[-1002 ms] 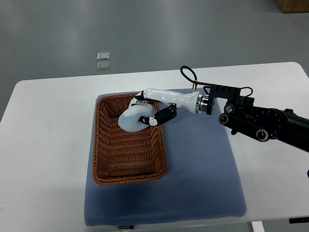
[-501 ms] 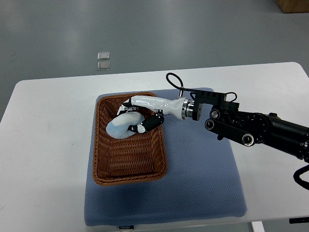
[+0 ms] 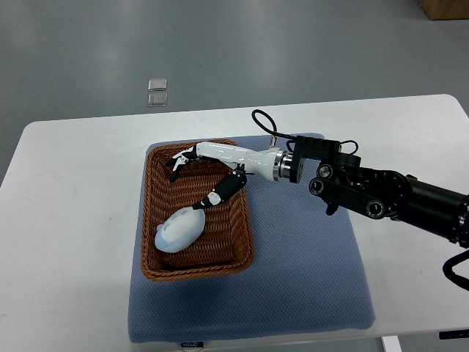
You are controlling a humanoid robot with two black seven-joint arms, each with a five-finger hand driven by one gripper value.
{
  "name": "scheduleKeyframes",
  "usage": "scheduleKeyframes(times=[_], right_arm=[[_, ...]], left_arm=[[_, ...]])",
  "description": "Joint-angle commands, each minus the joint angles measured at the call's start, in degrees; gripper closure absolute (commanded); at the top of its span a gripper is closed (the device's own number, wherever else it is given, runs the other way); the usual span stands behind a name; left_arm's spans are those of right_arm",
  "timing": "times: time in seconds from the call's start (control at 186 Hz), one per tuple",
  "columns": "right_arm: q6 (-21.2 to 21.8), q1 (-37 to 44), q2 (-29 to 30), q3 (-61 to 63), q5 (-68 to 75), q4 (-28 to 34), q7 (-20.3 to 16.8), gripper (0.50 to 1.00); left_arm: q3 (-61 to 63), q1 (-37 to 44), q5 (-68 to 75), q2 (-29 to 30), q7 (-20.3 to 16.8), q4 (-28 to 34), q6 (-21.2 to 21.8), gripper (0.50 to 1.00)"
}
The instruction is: Place blue toy in brown basket
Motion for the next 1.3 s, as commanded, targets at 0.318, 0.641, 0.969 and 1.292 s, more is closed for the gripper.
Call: scheduleKeyframes(times=[0.318,0.641,0.969,1.292], right_arm=[[4.70,1.42,-2.93,3.02,20.60,-3.17,-4.80,0.642],[5.05,0.72,-6.53,10.76,33.61,-4.41,-8.23,0.642],[4.09,-0.77,-10.22,10.58,54.61,-8.71,-19.04,0.609],[3.91,-2.79,-9.61,10.58,67.10,-17.33,-23.17,0.597]], left_arm=[[0.00,0.00,0.00,0.00,-0.01,0.00,0.00,0.500],[0.00,0.00,0.00,0.00,-0.01,0.00,0.00,0.500],[0.00,0.00,0.00,0.00,-0.01,0.00,0.00,0.500],[0.00,0.00,0.00,0.00,-0.01,0.00,0.00,0.500]])
